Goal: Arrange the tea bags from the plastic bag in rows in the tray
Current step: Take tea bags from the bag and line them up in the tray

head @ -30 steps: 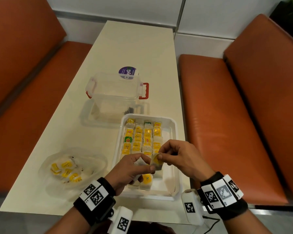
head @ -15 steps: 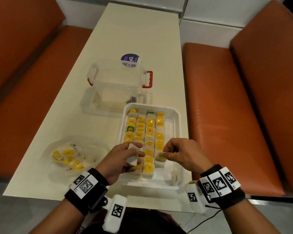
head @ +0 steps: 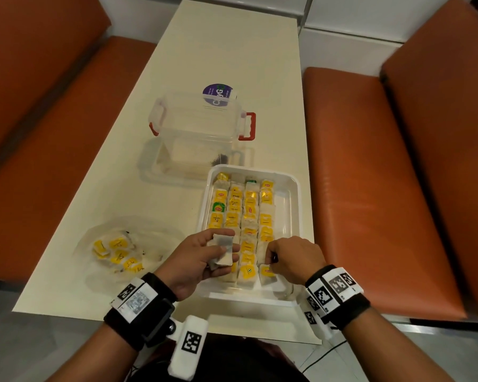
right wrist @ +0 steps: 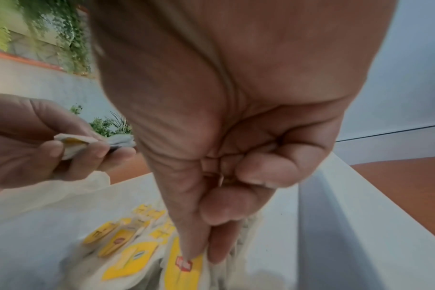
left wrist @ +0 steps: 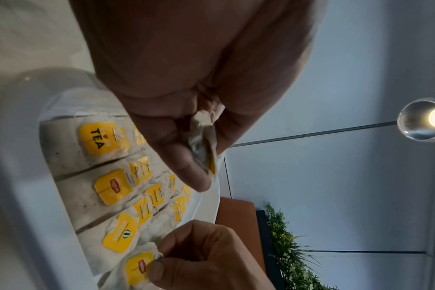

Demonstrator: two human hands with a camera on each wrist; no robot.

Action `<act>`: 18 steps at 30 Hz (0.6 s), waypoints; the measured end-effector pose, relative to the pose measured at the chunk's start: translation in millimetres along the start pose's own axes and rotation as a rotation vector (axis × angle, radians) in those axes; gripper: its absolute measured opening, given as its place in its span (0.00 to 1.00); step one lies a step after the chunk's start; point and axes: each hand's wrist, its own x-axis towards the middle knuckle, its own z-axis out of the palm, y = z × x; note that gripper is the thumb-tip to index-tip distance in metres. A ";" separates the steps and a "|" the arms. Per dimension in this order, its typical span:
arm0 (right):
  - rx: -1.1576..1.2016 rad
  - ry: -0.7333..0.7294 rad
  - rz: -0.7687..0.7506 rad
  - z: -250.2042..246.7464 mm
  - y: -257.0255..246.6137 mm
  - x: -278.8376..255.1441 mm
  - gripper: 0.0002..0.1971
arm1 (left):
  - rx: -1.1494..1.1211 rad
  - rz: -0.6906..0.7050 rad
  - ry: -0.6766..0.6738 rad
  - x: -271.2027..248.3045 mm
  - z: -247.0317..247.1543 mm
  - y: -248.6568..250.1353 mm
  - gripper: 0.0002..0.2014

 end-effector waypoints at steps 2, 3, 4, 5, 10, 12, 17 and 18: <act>0.000 0.021 0.008 1.4 -1.2 2.3 0.04 | -0.011 0.003 0.011 -1.5 -1.5 -0.6 0.17; 0.005 0.028 0.010 1.5 -1.9 3.0 0.05 | -0.015 0.004 0.018 -2.2 -2.3 -1.0 0.16; 0.010 0.033 0.011 1.3 -2.5 3.5 0.05 | -0.019 0.004 0.023 -2.7 -2.8 -1.3 0.16; 0.016 0.034 0.015 0.6 -2.9 3.7 0.04 | -0.022 0.002 0.028 -3.3 -3.3 -1.7 0.16; 0.041 0.046 0.049 -2.0 -1.1 6.9 0.02 | 0.007 -0.010 0.055 -4.7 -3.3 -2.0 0.14; 0.035 0.046 0.059 -1.4 -0.6 7.9 0.02 | 0.034 -0.008 0.061 -4.8 -2.4 -2.7 0.13; 0.061 0.052 0.065 -0.7 -1.0 7.4 0.02 | 0.044 -0.018 0.073 -4.0 -0.4 -2.0 0.12; 0.067 0.054 0.065 -0.9 -1.0 7.3 0.02 | 0.038 -0.018 0.071 -3.7 0.0 -1.9 0.12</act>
